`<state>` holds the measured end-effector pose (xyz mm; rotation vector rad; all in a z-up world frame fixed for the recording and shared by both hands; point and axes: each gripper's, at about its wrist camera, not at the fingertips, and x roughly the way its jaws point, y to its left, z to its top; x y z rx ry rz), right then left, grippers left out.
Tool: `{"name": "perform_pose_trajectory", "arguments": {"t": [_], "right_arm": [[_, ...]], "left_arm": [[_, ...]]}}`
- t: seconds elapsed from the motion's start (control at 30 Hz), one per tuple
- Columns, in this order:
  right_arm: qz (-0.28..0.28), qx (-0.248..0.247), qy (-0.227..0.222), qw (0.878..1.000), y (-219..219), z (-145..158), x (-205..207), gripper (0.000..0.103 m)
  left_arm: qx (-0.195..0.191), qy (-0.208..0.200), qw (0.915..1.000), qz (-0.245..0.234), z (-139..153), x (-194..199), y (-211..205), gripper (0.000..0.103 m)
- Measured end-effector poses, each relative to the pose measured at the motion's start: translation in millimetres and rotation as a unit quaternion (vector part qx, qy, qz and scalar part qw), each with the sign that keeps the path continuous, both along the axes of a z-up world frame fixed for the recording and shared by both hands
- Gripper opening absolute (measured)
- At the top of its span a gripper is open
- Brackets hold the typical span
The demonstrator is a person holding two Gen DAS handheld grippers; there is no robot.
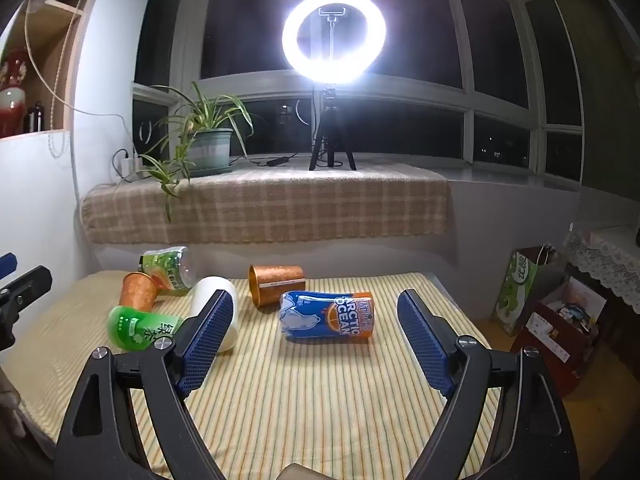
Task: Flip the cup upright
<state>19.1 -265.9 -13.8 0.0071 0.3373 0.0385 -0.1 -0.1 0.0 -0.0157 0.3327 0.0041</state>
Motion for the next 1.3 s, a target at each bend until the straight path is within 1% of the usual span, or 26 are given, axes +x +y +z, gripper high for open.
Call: {"name": "perform_pose_trajectory", "arguments": {"t": [0.27, 0.3, 0.47, 1.3], "right_arm": [[0.0, -0.003, -0.002, 1.0, 1.3, -0.1, 0.2, 0.085], [0.0, -0.004, -0.002, 1.0, 2.3, -0.6, 0.4, 0.085], [0.0, -0.003, 0.0, 1.0, 4.6, -1.8, 3.6, 0.085], [0.006, -0.002, 0.007, 1.0, 2.9, -4.9, 5.4, 0.085]], "left_arm": [[-0.004, 0.004, 1.0, 0.002, 2.1, -1.7, 4.6, 0.103], [0.002, 0.007, 1.0, -0.001, -0.7, 2.7, -1.1, 0.103], [0.004, 0.007, 1.0, -0.002, -0.5, 2.5, -1.4, 0.103], [0.006, 0.007, 0.9999, -0.004, -7.7, 4.2, -0.9, 0.103]]}}
